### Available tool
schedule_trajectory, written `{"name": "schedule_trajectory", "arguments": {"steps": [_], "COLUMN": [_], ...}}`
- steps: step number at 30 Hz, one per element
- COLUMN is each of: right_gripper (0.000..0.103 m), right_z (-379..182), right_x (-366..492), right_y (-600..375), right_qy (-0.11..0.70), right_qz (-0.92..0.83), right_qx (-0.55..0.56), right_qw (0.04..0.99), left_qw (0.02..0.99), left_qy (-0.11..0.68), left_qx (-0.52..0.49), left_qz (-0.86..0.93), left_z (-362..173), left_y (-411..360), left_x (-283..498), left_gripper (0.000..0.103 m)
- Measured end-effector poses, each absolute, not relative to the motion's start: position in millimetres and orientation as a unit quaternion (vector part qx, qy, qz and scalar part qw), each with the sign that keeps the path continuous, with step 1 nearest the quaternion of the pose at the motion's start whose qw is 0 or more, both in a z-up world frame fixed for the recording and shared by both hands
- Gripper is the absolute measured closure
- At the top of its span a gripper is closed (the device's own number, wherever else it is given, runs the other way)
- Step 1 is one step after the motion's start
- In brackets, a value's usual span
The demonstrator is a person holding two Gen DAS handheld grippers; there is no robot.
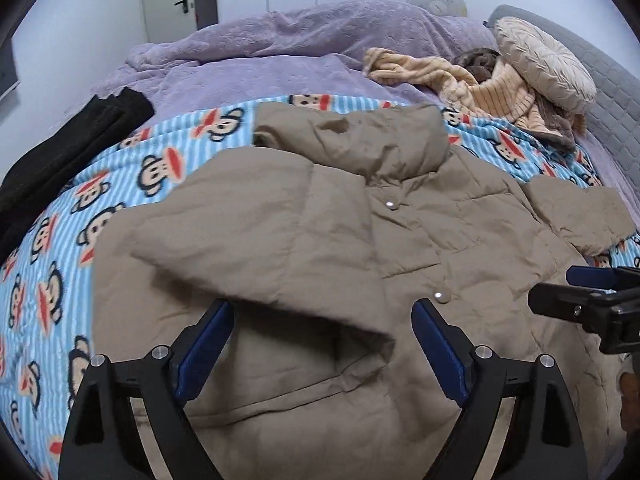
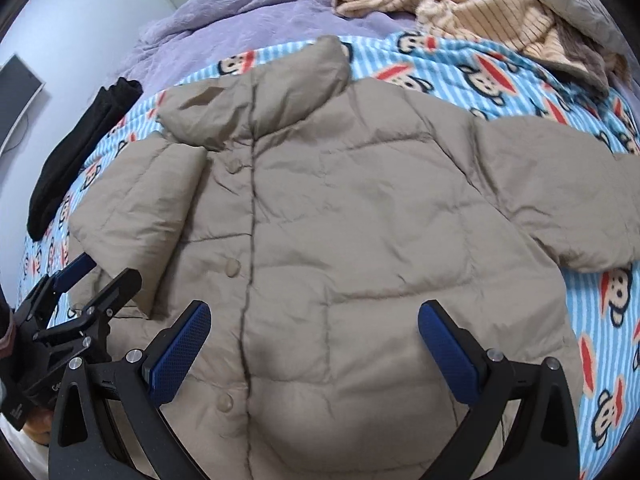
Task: Fold large clothes
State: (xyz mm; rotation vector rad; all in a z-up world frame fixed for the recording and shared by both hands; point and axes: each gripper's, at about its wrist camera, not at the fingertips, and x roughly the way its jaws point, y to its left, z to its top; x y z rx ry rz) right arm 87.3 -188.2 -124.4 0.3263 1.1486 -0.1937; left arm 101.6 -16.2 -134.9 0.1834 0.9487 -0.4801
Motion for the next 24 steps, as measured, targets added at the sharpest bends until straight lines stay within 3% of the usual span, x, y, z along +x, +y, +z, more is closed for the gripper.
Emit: {"name": "schedule_trajectory", "arguments": {"steps": [5,9,15,18,24], "right_gripper": [0.000,0.000,0.000,0.000,0.000], "right_z": [-102.3,-105.2,-138.7,-125.7,-117.8], "right_x": [117.3,139.2,180.2,191.2,173.1], "right_y": [-129.3,-61.7,-10.4,-38.0,-152.3], "right_qy": [0.517,0.501,0.491,0.464,0.464], "right_qz": [-0.024,0.036,0.034,-0.026,-0.121], "right_qx": [0.068,-0.040,-0.160,-0.130,0.079], "right_qw": [0.853,0.864,0.856,0.876,0.874], "left_qw": [0.882,0.859,0.857,0.858,0.853], "left_qy": [0.458,0.509,0.514,0.513,0.519], "left_qx": [0.033,-0.013,-0.015,-0.016,-0.025], "left_qz": [-0.109,-0.048,-0.037,-0.038,-0.049], "left_z": [-132.4,-171.2,-197.6,-200.7,-202.3], "left_y": [65.6,116.2,119.6,118.6,120.8], "left_x": [118.2,137.4,138.5,138.3,141.8], "left_gripper": [0.012,0.012,0.012,0.012,0.011]}}
